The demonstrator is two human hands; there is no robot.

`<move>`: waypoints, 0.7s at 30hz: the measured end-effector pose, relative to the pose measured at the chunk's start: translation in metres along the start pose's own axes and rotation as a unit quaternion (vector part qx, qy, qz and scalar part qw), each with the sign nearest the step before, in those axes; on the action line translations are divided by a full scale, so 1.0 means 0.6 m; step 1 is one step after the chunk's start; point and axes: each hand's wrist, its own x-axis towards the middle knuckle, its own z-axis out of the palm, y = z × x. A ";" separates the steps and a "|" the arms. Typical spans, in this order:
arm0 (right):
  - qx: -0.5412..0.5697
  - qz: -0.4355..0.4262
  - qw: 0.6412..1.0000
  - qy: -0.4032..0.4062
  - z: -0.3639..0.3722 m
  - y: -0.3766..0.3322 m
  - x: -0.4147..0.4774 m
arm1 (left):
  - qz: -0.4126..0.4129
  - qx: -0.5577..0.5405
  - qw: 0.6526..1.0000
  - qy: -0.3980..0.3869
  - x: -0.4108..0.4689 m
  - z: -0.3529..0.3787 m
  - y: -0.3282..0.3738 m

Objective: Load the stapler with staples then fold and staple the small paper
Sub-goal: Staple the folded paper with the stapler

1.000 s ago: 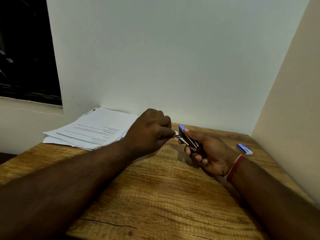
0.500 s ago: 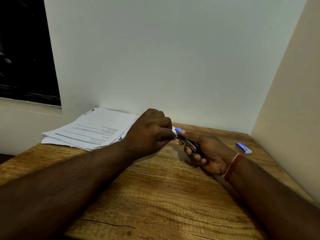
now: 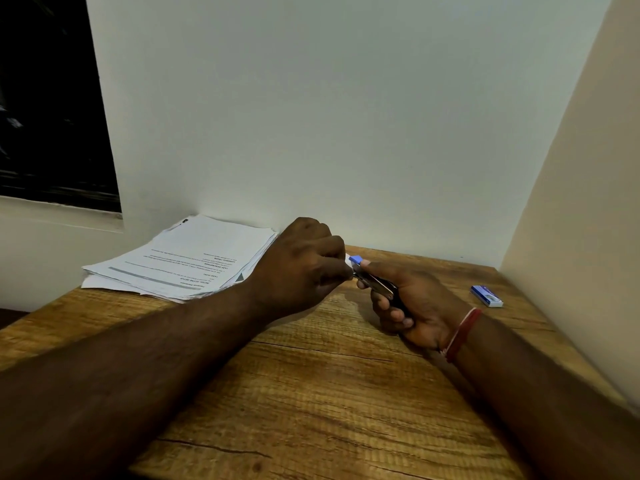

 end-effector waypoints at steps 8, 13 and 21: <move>-0.002 -0.004 1.000 0.006 -0.002 0.001 0.004 | -0.006 -0.002 1.000 0.000 -0.002 0.005 -0.001; 0.004 -0.012 1.000 0.017 0.003 0.002 0.004 | -0.076 0.003 0.997 -0.010 -0.004 0.002 0.008; 0.059 0.006 0.998 -0.001 0.015 0.000 -0.001 | -0.041 0.029 0.999 0.005 -0.003 0.008 0.005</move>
